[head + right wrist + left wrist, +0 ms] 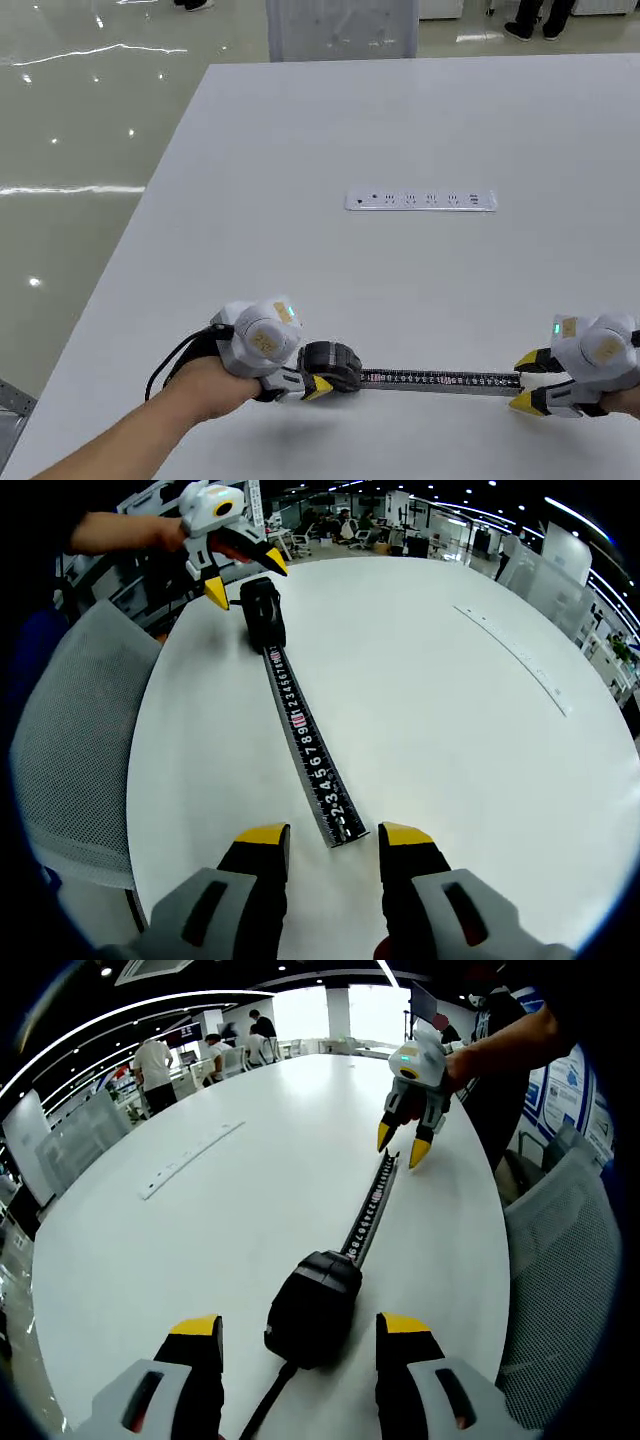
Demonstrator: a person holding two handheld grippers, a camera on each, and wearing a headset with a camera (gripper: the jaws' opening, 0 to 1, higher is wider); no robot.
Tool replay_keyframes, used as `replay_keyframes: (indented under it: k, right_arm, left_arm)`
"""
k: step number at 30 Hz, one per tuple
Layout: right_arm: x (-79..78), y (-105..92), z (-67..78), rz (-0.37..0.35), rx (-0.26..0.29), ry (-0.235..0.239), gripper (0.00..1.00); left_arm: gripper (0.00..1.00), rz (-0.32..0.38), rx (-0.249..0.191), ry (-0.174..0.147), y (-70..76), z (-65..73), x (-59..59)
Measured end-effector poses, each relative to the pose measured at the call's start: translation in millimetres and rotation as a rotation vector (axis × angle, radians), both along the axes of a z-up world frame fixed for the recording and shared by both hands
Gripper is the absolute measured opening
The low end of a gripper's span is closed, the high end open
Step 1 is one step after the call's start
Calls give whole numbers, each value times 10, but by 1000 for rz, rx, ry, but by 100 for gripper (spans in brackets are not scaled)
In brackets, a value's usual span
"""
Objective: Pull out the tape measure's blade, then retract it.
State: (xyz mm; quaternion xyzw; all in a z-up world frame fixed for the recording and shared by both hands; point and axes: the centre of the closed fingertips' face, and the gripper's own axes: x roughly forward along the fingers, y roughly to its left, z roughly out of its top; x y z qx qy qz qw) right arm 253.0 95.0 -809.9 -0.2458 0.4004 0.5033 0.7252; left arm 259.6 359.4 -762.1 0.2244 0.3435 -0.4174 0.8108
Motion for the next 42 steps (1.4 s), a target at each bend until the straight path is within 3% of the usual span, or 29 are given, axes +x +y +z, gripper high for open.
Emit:
replay_keyframes:
  k: [8, 16, 26, 29, 33, 42]
  right_arm:
    - [-114, 27, 145, -104, 52, -6, 41]
    - [-251, 55, 266, -247, 104, -1, 54]
    - [-429, 56, 442, -351, 146, -5, 65]
    - [-510, 74, 484, -369, 146, -7, 68]
    - [-590, 81, 524, -408, 156, -1, 73]
    - [-861, 151, 680, -465, 173, 7, 81]
  left_arm:
    - [63, 116, -57, 2, 87, 93, -63]
    - [67, 193, -77, 9, 144, 126, -208]
    - [79, 296, -145, 19, 189, 176, -373]
    - [81, 306, -144, 18, 200, 186, -427]
    - [89, 341, -150, 7, 226, 249, -475]
    - [92, 392, -172, -37, 273, 379, -666]
